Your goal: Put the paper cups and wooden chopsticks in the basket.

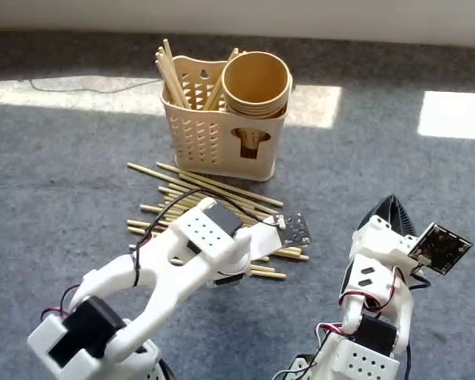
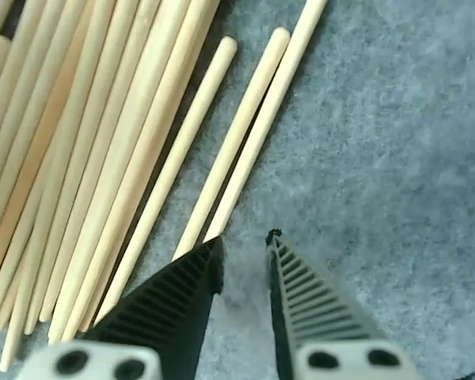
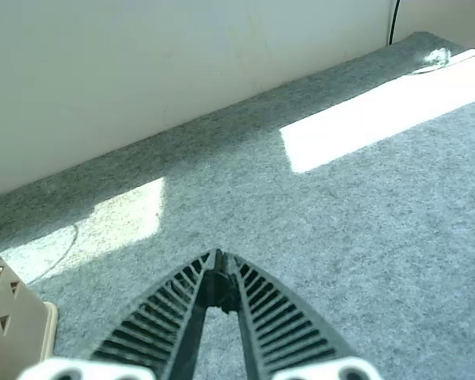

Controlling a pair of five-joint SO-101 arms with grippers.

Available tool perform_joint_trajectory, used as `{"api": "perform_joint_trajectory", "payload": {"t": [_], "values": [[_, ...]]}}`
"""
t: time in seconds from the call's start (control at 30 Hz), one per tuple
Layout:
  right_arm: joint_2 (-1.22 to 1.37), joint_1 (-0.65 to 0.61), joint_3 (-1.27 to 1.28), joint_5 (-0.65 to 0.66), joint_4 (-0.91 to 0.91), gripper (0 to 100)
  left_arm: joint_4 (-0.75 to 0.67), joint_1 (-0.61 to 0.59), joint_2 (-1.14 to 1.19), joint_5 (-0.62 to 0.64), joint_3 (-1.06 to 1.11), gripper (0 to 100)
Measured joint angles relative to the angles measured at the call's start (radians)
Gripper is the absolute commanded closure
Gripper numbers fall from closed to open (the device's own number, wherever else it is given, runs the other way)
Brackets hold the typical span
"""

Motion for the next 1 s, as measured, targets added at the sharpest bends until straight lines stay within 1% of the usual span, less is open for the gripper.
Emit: {"api": "perform_joint_trajectory", "payload": {"t": [0.23,0.33,0.63,0.73,0.93,1.0], "values": [[0.0,0.0,0.0,0.0,0.0,99.2,-0.078,-0.006,0.127,0.0,-0.005,90],[0.0,0.0,0.0,0.0,0.0,99.2,-0.094,-0.017,0.144,0.0,-0.025,94],[0.0,0.0,0.0,0.0,0.0,99.2,-0.092,-0.071,0.163,-0.002,-0.032,97],[0.0,0.0,0.0,0.0,0.0,99.2,-0.092,-0.071,0.163,-0.003,-0.032,100],[0.0,0.0,0.0,0.0,0.0,99.2,-0.091,-0.071,0.163,-0.003,-0.032,99],[0.0,0.0,0.0,0.0,0.0,99.2,-0.054,-0.071,0.163,-0.003,-0.046,99]]}}
